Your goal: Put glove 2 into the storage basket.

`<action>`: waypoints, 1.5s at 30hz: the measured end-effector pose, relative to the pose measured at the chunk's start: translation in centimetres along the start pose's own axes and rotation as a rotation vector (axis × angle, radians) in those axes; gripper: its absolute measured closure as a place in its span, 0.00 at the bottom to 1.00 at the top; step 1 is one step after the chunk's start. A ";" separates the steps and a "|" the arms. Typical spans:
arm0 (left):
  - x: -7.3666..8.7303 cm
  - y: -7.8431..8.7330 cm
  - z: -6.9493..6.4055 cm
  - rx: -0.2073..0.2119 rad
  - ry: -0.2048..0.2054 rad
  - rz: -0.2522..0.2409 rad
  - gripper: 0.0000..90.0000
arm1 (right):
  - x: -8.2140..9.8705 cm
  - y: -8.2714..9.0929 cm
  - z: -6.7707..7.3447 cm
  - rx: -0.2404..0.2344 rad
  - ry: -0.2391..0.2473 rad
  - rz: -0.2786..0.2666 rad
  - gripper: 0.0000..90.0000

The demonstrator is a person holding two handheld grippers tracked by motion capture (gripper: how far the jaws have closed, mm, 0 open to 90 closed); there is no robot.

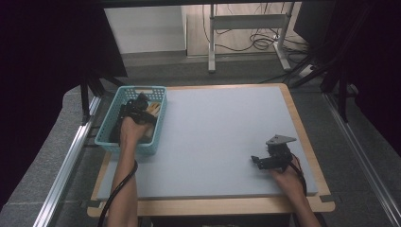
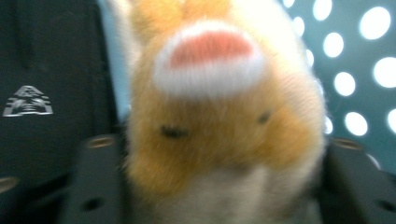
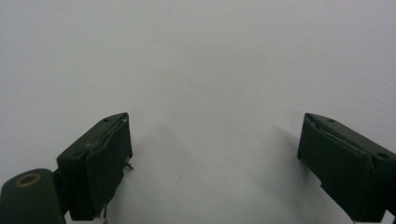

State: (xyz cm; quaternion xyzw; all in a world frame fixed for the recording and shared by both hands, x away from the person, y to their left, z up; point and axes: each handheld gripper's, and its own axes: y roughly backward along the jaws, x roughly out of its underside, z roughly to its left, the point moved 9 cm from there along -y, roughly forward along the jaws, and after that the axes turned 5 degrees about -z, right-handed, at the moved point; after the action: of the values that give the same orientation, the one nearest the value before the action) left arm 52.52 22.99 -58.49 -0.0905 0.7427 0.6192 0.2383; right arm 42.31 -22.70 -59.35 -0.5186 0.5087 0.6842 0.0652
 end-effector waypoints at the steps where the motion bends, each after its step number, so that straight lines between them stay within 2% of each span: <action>1: 0.0 0.3 0.2 -0.008 -0.006 -0.006 0.30 | 0.0 0.0 0.0 0.000 0.000 0.000 0.11; 2: -0.1 0.5 0.3 -0.005 -0.009 -0.012 0.22 | 0.0 0.0 0.0 0.000 0.000 0.000 0.11; 4: -0.3 1.5 0.5 0.000 -0.010 -0.031 0.16 | 0.0 0.0 0.0 0.000 0.000 0.000 0.11; 7: -0.6 3.4 0.8 0.018 -0.016 -0.073 0.13 | 0.0 0.0 0.0 0.000 0.000 0.000 0.11; 10: -1.1 5.4 1.4 0.036 0.010 -0.140 0.15 | 0.0 0.0 0.0 0.001 0.001 -0.001 0.11; 12: -1.2 6.1 2.1 0.000 0.018 -0.169 0.25 | 0.0 0.0 0.0 0.001 0.001 0.000 0.11; 14: -0.9 6.4 3.3 -0.067 0.021 -0.168 0.44 | 0.0 0.0 0.0 0.001 0.001 0.000 0.11; 16: -0.5 6.1 3.8 -0.083 0.040 -0.162 0.63 | 0.0 0.0 0.0 0.001 0.001 0.000 0.11; 18: -0.1 5.3 4.2 -0.100 0.040 -0.135 0.75 | 0.0 0.0 0.0 0.000 0.001 0.000 0.11; 19: 0.2 4.8 4.3 -0.102 0.037 -0.117 0.81 | 0.0 0.0 0.0 0.000 0.001 -0.001 0.11; 22: 0.6 3.3 3.9 -0.087 0.029 -0.075 0.87 | 0.0 0.0 0.0 0.001 0.000 0.000 0.11; 24: 0.6 2.6 3.4 -0.075 0.026 -0.063 0.90 | 0.0 0.0 0.0 0.000 0.001 -0.001 0.11; 27: 0.3 2.1 2.5 -0.033 0.030 -0.070 0.93 | 0.0 0.0 0.0 0.000 0.001 -0.001 0.11; 30: 0.1 2.0 2.1 -0.034 0.018 -0.067 0.95 | 0.0 0.0 0.0 0.000 0.000 0.000 0.11; 33: 0.2 2.1 2.3 -0.029 0.027 -0.076 0.94 | 0.0 0.0 0.0 0.000 0.000 -0.001 0.11; 35: 0.3 2.3 2.7 -0.035 0.034 -0.086 0.89 | 0.0 0.0 0.0 0.000 0.000 0.000 0.11; 38: 0.2 2.9 3.5 -0.058 0.031 -0.124 0.73 | 0.0 0.0 0.0 0.000 0.000 0.000 0.11; 40: 0.1 3.3 3.7 -0.057 0.040 -0.145 0.68 | 0.0 0.0 0.0 0.000 0.001 -0.001 0.11; 45: 0.3 4.2 4.3 -0.082 0.034 -0.163 0.59 | 0.0 0.0 0.0 0.001 0.001 -0.001 0.11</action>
State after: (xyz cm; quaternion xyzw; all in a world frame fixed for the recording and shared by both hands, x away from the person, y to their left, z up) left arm 51.53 28.08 -55.47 -0.1706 0.7108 0.6261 0.2714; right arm 42.31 -22.69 -59.35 -0.5189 0.5088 0.6838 0.0655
